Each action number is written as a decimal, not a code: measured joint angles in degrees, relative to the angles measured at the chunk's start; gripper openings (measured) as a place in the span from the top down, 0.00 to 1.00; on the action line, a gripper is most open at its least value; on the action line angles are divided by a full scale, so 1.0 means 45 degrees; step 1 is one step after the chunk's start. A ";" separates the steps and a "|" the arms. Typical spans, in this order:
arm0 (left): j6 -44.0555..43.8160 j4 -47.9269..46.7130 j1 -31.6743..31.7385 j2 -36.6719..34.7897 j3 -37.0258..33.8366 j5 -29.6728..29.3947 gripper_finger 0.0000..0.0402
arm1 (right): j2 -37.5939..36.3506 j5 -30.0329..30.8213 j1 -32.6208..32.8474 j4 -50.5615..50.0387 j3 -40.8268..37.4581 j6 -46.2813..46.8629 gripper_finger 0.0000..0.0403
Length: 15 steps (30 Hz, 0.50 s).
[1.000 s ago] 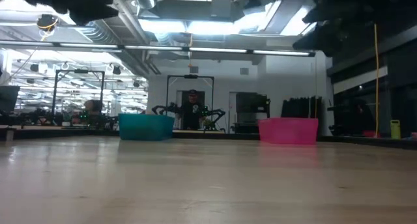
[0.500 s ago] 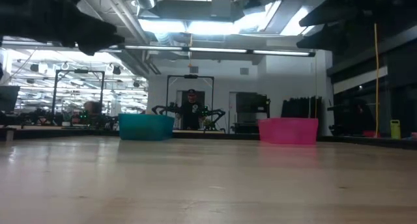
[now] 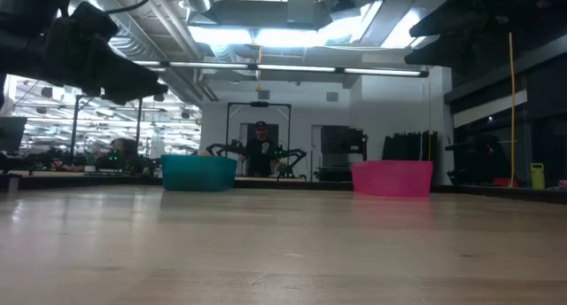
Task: Pick and place medicine bottles into bin by pill shape (circle, oval)
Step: Return to Home Position
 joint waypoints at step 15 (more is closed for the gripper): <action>-0.0383 -0.0179 0.0000 0.0010 -0.0129 -0.0556 0.38 | 0.0169 0.0042 -0.0007 -0.0301 0.0000 -0.0714 0.23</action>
